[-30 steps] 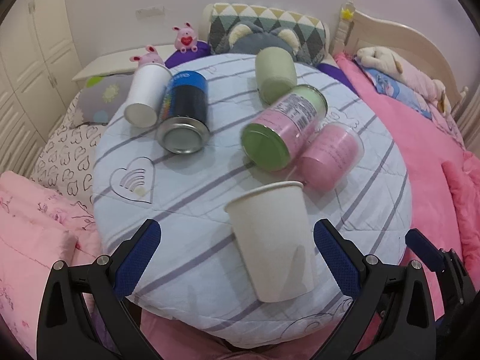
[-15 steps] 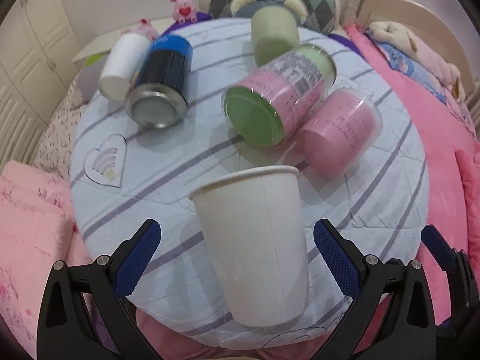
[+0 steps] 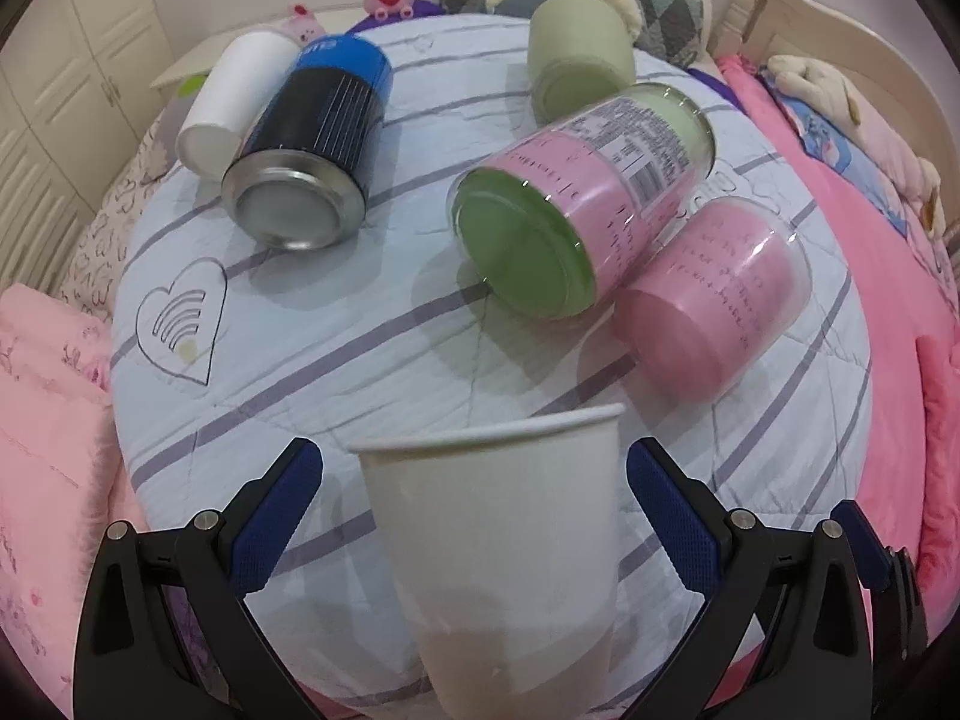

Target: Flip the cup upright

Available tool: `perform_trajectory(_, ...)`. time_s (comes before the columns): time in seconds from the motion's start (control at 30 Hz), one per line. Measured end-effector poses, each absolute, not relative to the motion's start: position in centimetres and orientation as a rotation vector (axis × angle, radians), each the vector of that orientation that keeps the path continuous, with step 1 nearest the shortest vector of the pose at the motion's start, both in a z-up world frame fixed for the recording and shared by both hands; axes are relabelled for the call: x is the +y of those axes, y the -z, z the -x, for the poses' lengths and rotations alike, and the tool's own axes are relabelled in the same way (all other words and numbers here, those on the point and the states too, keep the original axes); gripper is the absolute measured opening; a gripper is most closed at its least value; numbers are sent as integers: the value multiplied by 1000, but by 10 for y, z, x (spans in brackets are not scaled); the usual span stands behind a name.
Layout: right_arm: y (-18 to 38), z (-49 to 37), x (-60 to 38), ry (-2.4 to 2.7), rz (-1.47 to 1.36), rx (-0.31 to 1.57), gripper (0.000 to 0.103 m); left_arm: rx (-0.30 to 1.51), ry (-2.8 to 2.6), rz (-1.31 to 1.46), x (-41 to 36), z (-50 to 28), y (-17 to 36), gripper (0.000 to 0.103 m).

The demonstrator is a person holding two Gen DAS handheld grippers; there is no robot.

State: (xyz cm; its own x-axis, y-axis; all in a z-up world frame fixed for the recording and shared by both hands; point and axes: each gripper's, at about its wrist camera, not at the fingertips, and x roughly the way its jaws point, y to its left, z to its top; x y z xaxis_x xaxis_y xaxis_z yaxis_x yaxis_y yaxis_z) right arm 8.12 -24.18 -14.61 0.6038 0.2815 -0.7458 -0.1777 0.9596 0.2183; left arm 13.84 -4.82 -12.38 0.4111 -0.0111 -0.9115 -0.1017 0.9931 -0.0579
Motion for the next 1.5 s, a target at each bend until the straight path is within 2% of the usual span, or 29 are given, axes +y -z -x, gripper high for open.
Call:
perform_trajectory(0.07, 147, -81, -242, -269, -126, 888, 79, 1127, -60, 100, -49, -138, 122, 85)
perform_trajectory(0.13, 148, -81, -242, -268, -125, 891, 79, 1123, -51, 86, -50, -138, 122, 75)
perform_trajectory(0.73, 145, -77, -230, -276, -99, 890, 79, 826, 29, 35, -53, -120, 83, 75)
perform_trajectory(1.13, 143, -73, -213, -279, -63, 899, 79, 812, 61, 47, -49, -114, 83, 75)
perform_trajectory(1.5, 138, -71, -208, -256, -51, 896, 79, 835, 85, -65, -54, -96, 73, 75)
